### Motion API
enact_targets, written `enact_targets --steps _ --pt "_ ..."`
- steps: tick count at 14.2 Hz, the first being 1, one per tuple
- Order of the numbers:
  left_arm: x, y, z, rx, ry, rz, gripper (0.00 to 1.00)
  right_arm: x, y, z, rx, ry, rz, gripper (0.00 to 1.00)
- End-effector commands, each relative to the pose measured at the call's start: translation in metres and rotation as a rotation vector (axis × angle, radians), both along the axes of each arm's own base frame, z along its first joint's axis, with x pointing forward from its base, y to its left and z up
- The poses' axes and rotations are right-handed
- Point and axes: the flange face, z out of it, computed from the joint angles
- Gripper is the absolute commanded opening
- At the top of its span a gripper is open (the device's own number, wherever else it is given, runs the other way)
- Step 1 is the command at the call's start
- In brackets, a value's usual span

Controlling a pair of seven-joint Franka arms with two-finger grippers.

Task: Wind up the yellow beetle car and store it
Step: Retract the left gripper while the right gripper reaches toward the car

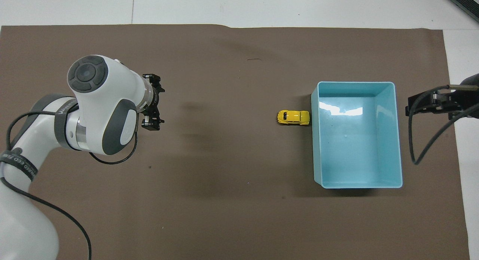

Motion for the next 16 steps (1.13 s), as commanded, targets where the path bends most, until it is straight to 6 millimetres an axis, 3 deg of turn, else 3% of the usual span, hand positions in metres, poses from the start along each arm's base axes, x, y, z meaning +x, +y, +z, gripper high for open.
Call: enact_targets --steps 1,5,9,12,16 --pt "0.006 0.004 0.021 0.010 -0.017 -0.014 1.00 -0.002 -0.002 0.002 0.005 -0.004 0.017 1.00" --pt "0.006 0.008 0.051 0.047 -0.083 -0.138 1.00 -0.002 -0.002 0.002 0.005 -0.004 0.017 1.00" --pt "0.005 0.048 0.082 0.078 -0.115 -0.391 1.00 -0.006 -0.001 0.000 0.005 0.016 0.019 1.00" --pt "0.001 0.053 0.085 0.095 -0.108 -0.548 1.00 -0.005 0.000 0.001 0.003 0.010 0.019 1.00" --pt "-0.006 0.087 0.096 0.118 -0.068 -0.841 1.00 0.001 0.005 -0.003 0.000 0.011 0.040 1.00"
